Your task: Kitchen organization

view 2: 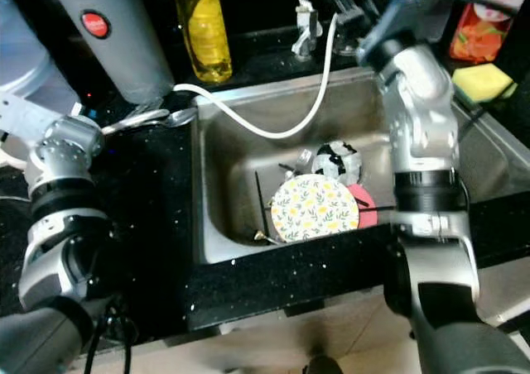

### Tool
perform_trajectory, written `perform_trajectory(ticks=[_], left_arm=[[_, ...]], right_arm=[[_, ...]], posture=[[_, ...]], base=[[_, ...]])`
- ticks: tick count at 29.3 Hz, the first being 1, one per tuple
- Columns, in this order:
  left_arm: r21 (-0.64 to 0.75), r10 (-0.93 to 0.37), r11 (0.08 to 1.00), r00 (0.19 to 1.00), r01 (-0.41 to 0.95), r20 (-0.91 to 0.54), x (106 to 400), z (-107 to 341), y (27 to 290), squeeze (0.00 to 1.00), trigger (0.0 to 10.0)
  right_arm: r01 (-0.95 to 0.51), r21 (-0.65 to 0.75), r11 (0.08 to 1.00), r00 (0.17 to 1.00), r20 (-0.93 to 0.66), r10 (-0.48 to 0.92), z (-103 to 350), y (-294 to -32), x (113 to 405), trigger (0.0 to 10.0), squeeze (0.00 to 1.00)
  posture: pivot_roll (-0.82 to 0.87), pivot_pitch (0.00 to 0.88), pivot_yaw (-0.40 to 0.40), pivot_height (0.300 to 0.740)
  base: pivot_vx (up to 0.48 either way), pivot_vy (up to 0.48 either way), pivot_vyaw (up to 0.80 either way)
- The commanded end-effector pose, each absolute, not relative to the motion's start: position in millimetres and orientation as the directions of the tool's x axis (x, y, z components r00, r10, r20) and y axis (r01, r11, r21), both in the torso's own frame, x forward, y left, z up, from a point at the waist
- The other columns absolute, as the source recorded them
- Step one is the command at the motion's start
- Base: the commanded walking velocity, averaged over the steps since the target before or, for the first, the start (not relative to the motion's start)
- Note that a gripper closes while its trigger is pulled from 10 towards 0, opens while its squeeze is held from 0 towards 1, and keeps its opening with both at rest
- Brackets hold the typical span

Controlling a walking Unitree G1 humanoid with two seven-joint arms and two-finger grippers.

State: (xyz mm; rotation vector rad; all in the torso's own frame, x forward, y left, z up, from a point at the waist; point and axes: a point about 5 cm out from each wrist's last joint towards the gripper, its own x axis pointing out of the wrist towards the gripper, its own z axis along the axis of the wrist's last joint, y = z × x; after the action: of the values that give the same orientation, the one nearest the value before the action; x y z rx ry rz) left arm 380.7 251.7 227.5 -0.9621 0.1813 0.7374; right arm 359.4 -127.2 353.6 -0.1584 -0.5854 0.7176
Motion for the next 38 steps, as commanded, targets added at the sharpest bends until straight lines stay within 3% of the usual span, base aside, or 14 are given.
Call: perform_trajectory(ticks=[1, 5, 9, 18, 19, 22, 23, 24, 32, 38], left_arm=[[-0.673, 0.470, 0.310, 0.723, -0.672, -0.506, 379.9, 215.3, 253.7, 0.00, 10.0], [-0.676, 0.497, 0.261, 0.696, -0.689, -0.518, 378.7, 209.7, 262.4, 0.00, 10.0], [-0.705, 0.493, 0.214, 0.698, -0.676, -0.520, 379.2, 207.7, 265.3, 0.00, 10.0], [-0.725, 0.478, 0.151, 0.692, -0.672, -0.541, 375.2, 195.1, 267.0, 0.00, 10.0], [-0.722, 0.479, 0.146, 0.687, -0.676, -0.546, 374.3, 189.0, 272.4, 0.00, 9.1], [-0.722, 0.479, 0.146, 0.687, -0.676, -0.546, 374.3, 189.0, 272.4, 0.00, 9.1], [-0.716, 0.473, 0.150, 0.685, -0.682, -0.554, 374.0, 185.5, 276.2, 0.00, 5.3], [-0.694, 0.469, 0.169, 0.676, -0.700, -0.568, 373.3, 181.5, 281.0, 0.00, 0.3], [-0.663, 0.498, 0.163, 0.641, -0.731, -0.584, 365.3, 178.4, 302.7, 0.00, 0.0], [-0.677, 0.499, 0.171, 0.656, -0.715, -0.567, 366.3, 179.3, 303.2, 0.00, 0.0]], right_arm=[[-0.682, -0.358, 0.638, 0.523, 0.372, 0.767, 342.6, -107.3, 357.3, 10.0, 0.00], [-0.815, -0.353, 0.460, 0.376, 0.281, 0.883, 330.7, -87.9, 350.4, 10.0, 0.00], [-0.839, -0.408, 0.360, 0.308, 0.190, 0.932, 322.6, -77.8, 350.2, 10.0, 0.00], [-0.844, -0.443, 0.303, 0.255, 0.165, 0.953, 326.5, -71.1, 349.7, 10.0, 0.00], [-0.845, -0.443, 0.301, 0.248, 0.173, 0.953, 328.8, -71.7, 349.0, 10.0, 0.00], [-0.845, -0.443, 0.301, 0.248, 0.173, 0.953, 328.8, -71.7, 349.0, 10.0, 0.00], [-0.844, -0.442, 0.303, 0.248, 0.180, 0.952, 330.5, -72.2, 348.7, 10.0, 0.00], [-0.843, -0.444, 0.304, 0.245, 0.187, 0.951, 332.4, -73.1, 348.4, 10.0, 0.00], [-0.832, -0.447, 0.328, 0.251, 0.223, 0.942, 338.0, -83.0, 346.5, 10.0, 0.00], [-0.827, -0.447, 0.341, 0.257, 0.239, 0.936, 340.7, -85.1, 347.0, 10.0, 0.00]], posture=[[-0.12, 0.048, 0.100, 0.740], [-0.12, 0.048, 0.094, 0.740], [-0.12, 0.047, 0.085, 0.740], [-0.12, 0.044, 0.069, 0.740], [-0.12, 0.041, 0.068, 0.740], [-0.12, 0.041, 0.068, 0.740], [-0.12, 0.041, 0.068, 0.740], [-0.13, 0.040, 0.072, 0.740], [-0.13, 0.035, 0.081, 0.740], [-0.13, 0.034, 0.081, 0.740]], base=[[0.000, 0.000, 0.00], [0.000, 0.000, 0.00], [0.000, 0.000, 0.00], [0.000, 0.000, 0.00], [0.000, 0.000, 0.00], [0.000, 0.000, 0.00], [0.000, 0.000, 0.00], [0.000, 0.000, 0.00], [0.000, 0.000, 0.00], [0.000, 0.000, 0.00]])
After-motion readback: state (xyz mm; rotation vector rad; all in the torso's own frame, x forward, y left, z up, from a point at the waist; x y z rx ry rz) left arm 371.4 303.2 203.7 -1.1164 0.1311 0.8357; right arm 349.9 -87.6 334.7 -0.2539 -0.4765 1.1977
